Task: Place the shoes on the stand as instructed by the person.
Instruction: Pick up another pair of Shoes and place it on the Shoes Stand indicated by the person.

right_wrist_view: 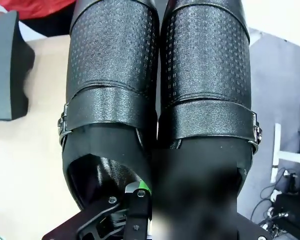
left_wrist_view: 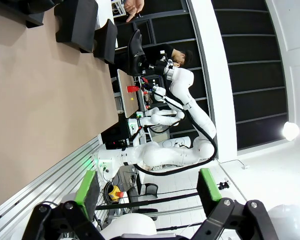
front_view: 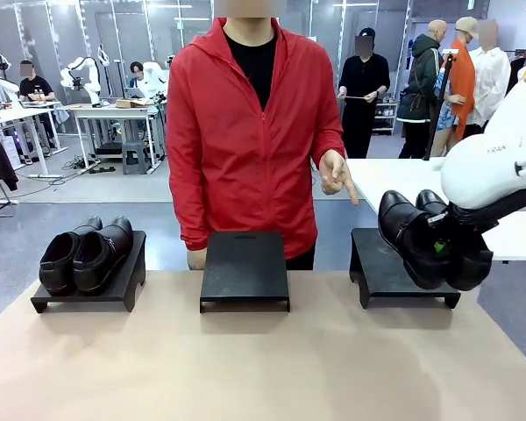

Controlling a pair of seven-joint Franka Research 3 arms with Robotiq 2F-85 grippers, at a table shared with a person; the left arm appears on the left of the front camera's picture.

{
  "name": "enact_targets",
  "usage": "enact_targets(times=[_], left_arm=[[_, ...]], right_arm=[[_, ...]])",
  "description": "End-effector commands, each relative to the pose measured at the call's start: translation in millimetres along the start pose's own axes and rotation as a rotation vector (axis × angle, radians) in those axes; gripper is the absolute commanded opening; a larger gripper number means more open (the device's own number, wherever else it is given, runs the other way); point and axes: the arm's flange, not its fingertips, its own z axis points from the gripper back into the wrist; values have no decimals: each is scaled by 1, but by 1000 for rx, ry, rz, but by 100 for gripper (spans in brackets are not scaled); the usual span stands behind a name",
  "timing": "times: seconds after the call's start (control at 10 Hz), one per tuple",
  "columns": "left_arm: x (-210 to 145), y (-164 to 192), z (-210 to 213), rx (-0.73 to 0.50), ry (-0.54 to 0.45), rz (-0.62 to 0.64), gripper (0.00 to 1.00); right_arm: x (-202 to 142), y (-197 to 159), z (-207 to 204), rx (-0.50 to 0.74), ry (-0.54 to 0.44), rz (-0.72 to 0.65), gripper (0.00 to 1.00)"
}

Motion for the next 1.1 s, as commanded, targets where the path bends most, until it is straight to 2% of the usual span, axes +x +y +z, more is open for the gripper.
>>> enact_targets(times=[0.0,0.2,0.3,0.5,0.8,1.0], left_arm=[[-2,-2,0,-15,6,-20,100],[-2,-2,0,-15,6,-20,100],[-2,-2,0,-15,6,-20,100],[-2,-2,0,-15,6,-20,100],[-2,-2,0,-15,6,-20,100],[-2,-2,0,-15,6,-20,100]], right_arm=[[33,-6,-13,-44,-63,40,7],[50,-1,-29,-14,-80,53,7],[56,1,-39,-45,-96,64,7],[63,-1,-59,-32,-102,55,7],[67,1,-83,-15,-147,55,7],[70,8,-94,-50,-150,78,7]])
